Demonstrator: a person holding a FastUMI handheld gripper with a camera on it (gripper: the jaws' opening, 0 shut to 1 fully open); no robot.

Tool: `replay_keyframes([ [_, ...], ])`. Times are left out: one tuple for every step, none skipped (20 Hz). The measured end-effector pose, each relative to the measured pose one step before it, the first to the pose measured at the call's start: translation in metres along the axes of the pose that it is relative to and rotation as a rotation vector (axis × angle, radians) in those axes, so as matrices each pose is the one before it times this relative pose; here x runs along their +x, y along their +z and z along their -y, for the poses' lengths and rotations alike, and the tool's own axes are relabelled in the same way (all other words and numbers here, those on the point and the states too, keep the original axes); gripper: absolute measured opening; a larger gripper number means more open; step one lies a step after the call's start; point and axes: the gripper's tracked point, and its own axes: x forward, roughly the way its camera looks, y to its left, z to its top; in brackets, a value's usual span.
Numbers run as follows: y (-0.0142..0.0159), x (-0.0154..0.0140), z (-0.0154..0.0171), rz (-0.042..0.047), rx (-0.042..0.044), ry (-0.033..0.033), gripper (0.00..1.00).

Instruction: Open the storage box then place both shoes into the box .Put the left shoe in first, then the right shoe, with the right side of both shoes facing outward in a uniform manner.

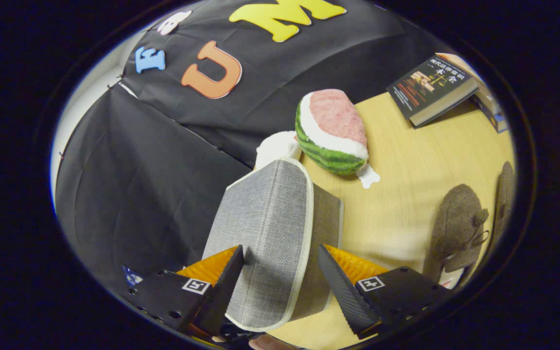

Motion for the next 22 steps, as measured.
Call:
replay_keyframes([
  [0.00127,0.00248,-0.00186,-0.00816,0.01544,0.0103,0.94],
  [0.00208,0.00215,-0.00023,-0.00947,0.01692,0.01196,0.94],
  [-0.00038,0.00288,-0.0014,-0.01335,0.0143,0.01521,0.94],
  [0.00065,0.0023,-0.00058,-0.01268,0.01347,0.0192,0.94],
  [-0.00188,0.0026,-0.00025,-0.01893,0.02446,0.01352,0.89],
  [-0.00043,-0.00161,-0.00085,-0.01079,0.01741,0.01401,0.84],
  [0.001,-0.0021,-0.0013,-0.01008,0.01804,0.01559,0.84],
  [0.0,0.00119,-0.00197,-0.00617,0.00774,0.01298,0.81],
  [0.00058,-0.00324,-0.00294,-0.00588,0.00784,0.01528,0.77],
  [-0.00157,-0.00323,-0.00473,-0.00555,-0.00501,0.01632,0.74],
  [0.00026,-0.00543,-0.00458,0.00044,-0.00825,0.0144,0.74],
  [0.00179,-0.00388,-0.00226,0.00228,-0.00755,0.00666,0.66],
  [0.00094,-0.00379,-0.00102,0.00042,-0.01173,-0.0005,0.58],
  [0.00348,-0.0017,0.00443,0.00923,-0.00355,-0.01235,0.5],
  [0.00192,-0.00206,0.00336,-0.00003,-0.00228,-0.01566,0.43],
  [0.00388,0.00007,0.00816,0.01713,0.01206,-0.03264,0.35],
  [0.00259,-0.00508,-0.00199,0.00487,0.01402,0.01311,0.27],
  [0.0015,-0.00158,-0.00735,-0.00413,0.01147,0.03211,0.19],
  [-0.0006,-0.0024,-0.00268,-0.00088,0.00414,0.00292,0.12],
  [-0.00008,-0.00145,-0.00275,-0.00322,-0.00569,0.0009,0.04],
  [-0.00152,-0.00021,-0.00258,-0.00731,-0.01332,-0.0007,0.03],
  [-0.00058,-0.00052,-0.0049,-0.00213,-0.01738,0.00324,0.03],
])
